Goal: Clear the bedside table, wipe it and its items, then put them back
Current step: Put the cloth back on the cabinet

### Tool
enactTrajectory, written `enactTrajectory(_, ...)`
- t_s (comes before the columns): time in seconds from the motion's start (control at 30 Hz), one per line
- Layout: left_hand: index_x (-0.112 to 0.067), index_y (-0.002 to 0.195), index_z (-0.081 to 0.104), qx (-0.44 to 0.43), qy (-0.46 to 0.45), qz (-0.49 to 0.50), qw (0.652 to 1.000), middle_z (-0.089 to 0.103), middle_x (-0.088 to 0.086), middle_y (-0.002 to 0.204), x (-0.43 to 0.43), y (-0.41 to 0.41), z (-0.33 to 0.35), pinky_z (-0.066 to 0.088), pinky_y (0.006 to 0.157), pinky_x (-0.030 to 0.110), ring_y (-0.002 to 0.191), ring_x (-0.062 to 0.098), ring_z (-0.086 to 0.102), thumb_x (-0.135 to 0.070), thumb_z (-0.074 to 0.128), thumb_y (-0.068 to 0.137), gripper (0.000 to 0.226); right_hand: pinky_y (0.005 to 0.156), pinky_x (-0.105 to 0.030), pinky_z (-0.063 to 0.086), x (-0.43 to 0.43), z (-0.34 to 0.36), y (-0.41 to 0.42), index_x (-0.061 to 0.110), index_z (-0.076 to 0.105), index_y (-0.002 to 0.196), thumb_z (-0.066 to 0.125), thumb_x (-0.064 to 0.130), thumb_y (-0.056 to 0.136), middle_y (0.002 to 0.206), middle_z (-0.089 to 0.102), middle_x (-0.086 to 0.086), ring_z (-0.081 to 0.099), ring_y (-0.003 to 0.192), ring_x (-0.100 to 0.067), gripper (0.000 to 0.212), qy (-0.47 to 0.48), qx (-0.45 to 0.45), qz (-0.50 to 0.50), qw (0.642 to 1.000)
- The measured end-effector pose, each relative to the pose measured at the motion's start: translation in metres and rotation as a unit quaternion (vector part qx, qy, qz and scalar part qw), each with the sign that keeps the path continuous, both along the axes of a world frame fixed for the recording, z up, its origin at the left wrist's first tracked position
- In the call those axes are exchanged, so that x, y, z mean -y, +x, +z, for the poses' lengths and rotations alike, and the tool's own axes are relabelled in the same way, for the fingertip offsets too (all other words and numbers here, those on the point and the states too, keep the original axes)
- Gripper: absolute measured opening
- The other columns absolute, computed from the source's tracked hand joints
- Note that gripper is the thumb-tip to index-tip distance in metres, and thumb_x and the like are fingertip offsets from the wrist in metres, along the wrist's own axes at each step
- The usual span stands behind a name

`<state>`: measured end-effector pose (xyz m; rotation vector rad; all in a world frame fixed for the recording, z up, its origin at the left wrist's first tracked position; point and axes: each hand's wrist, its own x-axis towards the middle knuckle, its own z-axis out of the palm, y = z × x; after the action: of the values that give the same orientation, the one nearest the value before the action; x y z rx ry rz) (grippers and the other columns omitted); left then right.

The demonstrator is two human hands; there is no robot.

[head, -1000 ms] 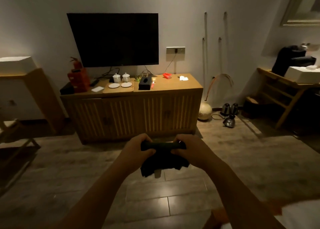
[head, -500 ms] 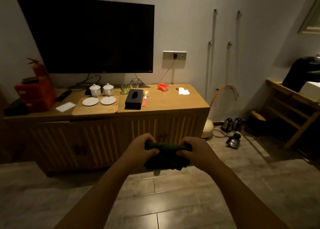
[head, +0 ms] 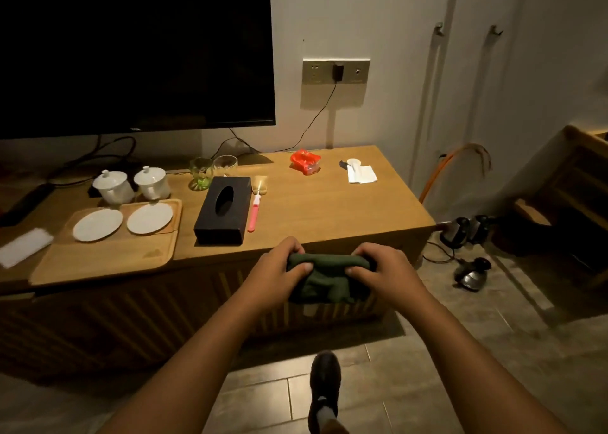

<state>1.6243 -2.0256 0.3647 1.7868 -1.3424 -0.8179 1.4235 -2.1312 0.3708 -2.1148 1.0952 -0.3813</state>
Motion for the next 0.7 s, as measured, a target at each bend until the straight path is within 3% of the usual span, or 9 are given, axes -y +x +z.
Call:
enactTrajectory(0.13,-0.02,0.092,0.049,-0.043,0.035,0.045,0.997,0.06,0.0,0.091,0.111,0.041,-0.046,0.047,0.069,0.034,0.085,0.017,0.058,-0.027,0.055,0.094,0.01,0.068,-0.032,0.057,0.122,-0.047,0.048,0.024,0.067,0.087,0.071,0.034,0.084,0.085,0.069,0.005,0.065,0.081,-0.008,0.012,0.048,0.004,0.001,0.999)
enactTrajectory(0.2,-0.016,0.091,0.049,-0.067,0.081,0.071,0.992,0.057,0.0,0.087,0.161,0.058,-0.07,0.045,0.069,0.032,0.08,0.015,0.055,-0.024,0.056,0.095,0.012,0.067,-0.037,0.053,0.179,-0.072,0.069,0.022,0.065,0.082,0.071,0.036,0.083,0.08,0.068,0.002,0.065,0.077,-0.011,0.015,0.082,-0.022,0.005,0.996)
enactTrajectory(0.33,-0.019,0.081,0.048,-0.089,0.15,0.107,0.979,0.052,-0.003,0.078,0.234,0.086,-0.109,0.04,0.067,0.028,0.078,0.014,0.051,-0.014,0.061,0.091,0.017,0.06,-0.031,0.045,0.257,-0.112,0.102,0.016,0.064,0.078,0.072,0.034,0.082,0.076,0.068,-0.001,0.063,0.073,-0.015,0.02,0.126,-0.08,0.02,0.989)
enactTrajectory(0.47,-0.012,0.089,0.054,-0.082,0.208,0.142,0.964,0.058,0.001,0.083,0.285,0.105,-0.141,0.042,0.071,0.028,0.084,0.019,0.055,-0.001,0.058,0.088,0.011,0.06,-0.03,0.041,0.31,-0.15,0.129,0.018,0.061,0.074,0.073,0.03,0.081,0.072,0.065,0.001,0.061,0.072,-0.018,0.019,0.15,-0.097,0.009,0.984)
enactTrajectory(0.7,-0.012,0.098,0.062,0.006,0.228,0.202,0.952,0.063,0.002,0.097,0.339,0.122,-0.172,0.044,0.078,0.028,0.09,0.02,0.059,-0.006,0.059,0.086,0.014,0.061,-0.036,0.047,0.349,-0.19,0.161,0.018,0.055,0.082,0.068,0.039,0.083,0.073,0.061,0.001,0.058,0.07,-0.021,0.025,0.087,-0.161,-0.007,0.983)
